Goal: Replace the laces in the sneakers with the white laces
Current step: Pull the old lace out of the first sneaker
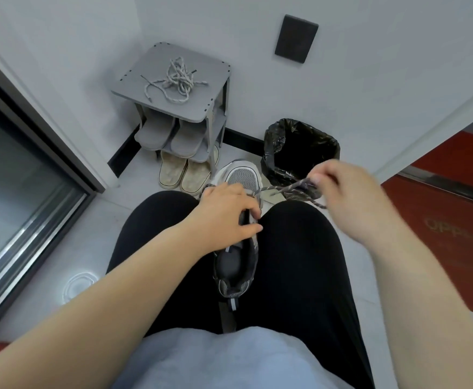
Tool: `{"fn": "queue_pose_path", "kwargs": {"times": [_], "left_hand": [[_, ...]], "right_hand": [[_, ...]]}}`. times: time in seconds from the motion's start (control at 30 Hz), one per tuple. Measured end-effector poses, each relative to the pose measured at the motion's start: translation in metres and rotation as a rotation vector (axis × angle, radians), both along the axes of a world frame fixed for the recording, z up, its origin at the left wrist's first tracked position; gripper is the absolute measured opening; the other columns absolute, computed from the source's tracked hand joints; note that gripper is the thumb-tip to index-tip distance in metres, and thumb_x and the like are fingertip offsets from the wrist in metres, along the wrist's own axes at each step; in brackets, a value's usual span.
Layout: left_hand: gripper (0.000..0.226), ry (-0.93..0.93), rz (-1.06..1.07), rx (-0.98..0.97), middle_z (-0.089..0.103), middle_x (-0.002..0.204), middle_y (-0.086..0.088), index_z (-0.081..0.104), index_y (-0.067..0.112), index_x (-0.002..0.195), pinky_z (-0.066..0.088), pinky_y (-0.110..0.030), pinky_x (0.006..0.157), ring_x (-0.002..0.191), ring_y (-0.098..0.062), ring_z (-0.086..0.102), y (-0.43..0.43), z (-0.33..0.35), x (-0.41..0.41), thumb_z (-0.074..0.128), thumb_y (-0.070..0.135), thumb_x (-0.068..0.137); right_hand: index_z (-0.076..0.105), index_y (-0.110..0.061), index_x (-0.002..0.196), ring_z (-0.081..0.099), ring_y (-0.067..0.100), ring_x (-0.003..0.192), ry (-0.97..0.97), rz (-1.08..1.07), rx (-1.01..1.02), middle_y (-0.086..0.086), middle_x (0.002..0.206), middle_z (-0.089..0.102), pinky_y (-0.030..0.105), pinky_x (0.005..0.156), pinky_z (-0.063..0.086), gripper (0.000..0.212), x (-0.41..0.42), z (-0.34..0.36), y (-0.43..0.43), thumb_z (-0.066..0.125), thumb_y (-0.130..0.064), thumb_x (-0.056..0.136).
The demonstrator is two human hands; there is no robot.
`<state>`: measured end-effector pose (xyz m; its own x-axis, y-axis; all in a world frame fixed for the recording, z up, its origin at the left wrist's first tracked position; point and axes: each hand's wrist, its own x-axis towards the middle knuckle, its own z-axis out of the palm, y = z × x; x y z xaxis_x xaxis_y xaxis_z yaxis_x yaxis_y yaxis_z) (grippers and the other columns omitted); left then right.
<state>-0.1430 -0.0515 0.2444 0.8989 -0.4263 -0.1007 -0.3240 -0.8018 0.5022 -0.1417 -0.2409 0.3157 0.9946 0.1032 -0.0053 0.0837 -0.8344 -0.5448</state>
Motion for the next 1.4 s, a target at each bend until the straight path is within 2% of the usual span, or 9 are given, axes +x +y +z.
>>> {"fn": "queue_pose_path", "kwargs": {"times": [0.13,0.23,0.37,0.47,0.63,0.8,1.1,1.27,1.4], "left_hand": [[0.031,-0.033,0.11,-0.108,0.048,0.109,0.006,0.055,0.026,0.111,0.029,-0.03,0.097,0.107,-0.014,0.041,0.007,0.004,0.01,0.063,0.036,0.083],[0.014,-0.007,0.226,-0.162,0.054,0.109,0.0,0.053,0.017,0.104,0.034,-0.022,0.082,0.096,-0.015,0.049,0.013,0.005,0.019,0.053,0.015,0.09],[0.003,0.081,0.223,-0.083,0.064,0.092,-0.003,0.053,0.016,0.092,0.041,-0.026,0.069,0.063,-0.008,0.051,0.015,0.004,0.022,0.051,0.013,0.091],[0.005,0.111,0.222,-0.027,0.062,0.086,0.002,0.061,0.013,0.089,0.043,-0.026,0.071,0.06,-0.006,0.048,0.015,0.003,0.023,0.061,0.017,0.086],[0.006,0.136,0.278,0.025,0.06,0.086,0.001,0.064,0.014,0.087,0.039,-0.026,0.073,0.079,-0.013,0.05,0.012,0.005,0.026,0.064,0.019,0.083],[0.007,0.105,0.154,0.156,0.053,0.103,-0.005,0.055,0.013,0.098,0.039,-0.03,0.082,0.096,-0.022,0.049,0.008,0.006,0.023,0.05,0.015,0.092],[0.018,0.037,0.17,0.031,0.04,0.07,0.012,0.036,0.02,0.09,0.023,-0.021,0.06,0.076,-0.015,0.04,0.012,0.011,0.015,0.041,0.002,0.092],[0.017,0.209,0.12,0.129,0.052,0.089,0.0,0.051,0.016,0.097,0.035,-0.027,0.071,0.087,-0.019,0.049,0.021,0.028,0.025,0.057,0.03,0.089],[0.018,0.262,0.009,0.281,0.057,0.085,-0.002,0.066,0.013,0.096,0.033,-0.023,0.068,0.083,-0.019,0.054,0.028,0.041,0.035,0.065,0.025,0.084]], "right_hand": [[0.066,-0.033,0.074,0.058,-0.003,0.075,0.167,0.214,0.043,-0.018,0.076,0.064,0.009,0.067,0.041,0.013,-0.004,0.026,-0.008,0.063,-0.026,0.084],[0.07,-0.032,0.082,0.056,-0.004,0.093,0.276,0.346,0.0,-0.015,0.097,0.062,0.006,0.083,0.037,0.009,-0.001,0.005,0.005,0.07,-0.023,0.081],[0.05,-0.023,0.131,0.04,0.014,0.128,0.15,0.281,-0.064,-0.004,0.135,0.049,0.033,0.11,0.028,0.038,0.015,-0.037,0.029,0.054,-0.022,0.093],[0.047,-0.021,0.129,0.047,0.019,0.121,0.158,0.253,-0.243,0.002,0.118,0.063,0.039,0.113,0.02,0.032,0.018,-0.056,0.036,0.041,-0.026,0.098],[0.067,-0.023,0.087,0.055,-0.001,0.057,0.379,0.3,0.013,-0.008,0.06,0.068,0.021,0.063,0.04,0.02,0.009,-0.042,0.035,0.048,-0.023,0.095],[0.072,-0.025,0.079,0.066,0.007,0.07,0.318,0.136,0.053,-0.008,0.074,0.07,0.024,0.073,0.05,0.009,0.019,-0.039,0.038,0.068,-0.017,0.082],[0.066,-0.017,0.079,0.059,0.018,0.082,0.193,0.023,-0.066,-0.002,0.082,0.063,0.033,0.076,0.049,0.01,0.01,-0.056,0.061,0.065,-0.025,0.084],[0.055,-0.02,0.085,0.054,0.018,0.083,0.15,0.131,-0.103,-0.001,0.084,0.061,0.033,0.076,0.044,0.009,0.01,-0.048,0.054,0.052,-0.025,0.093],[0.053,-0.02,0.079,0.054,0.013,0.07,0.235,0.121,0.038,-0.005,0.071,0.058,0.027,0.067,0.041,0.013,0.015,-0.046,0.049,0.053,-0.021,0.092]]}}
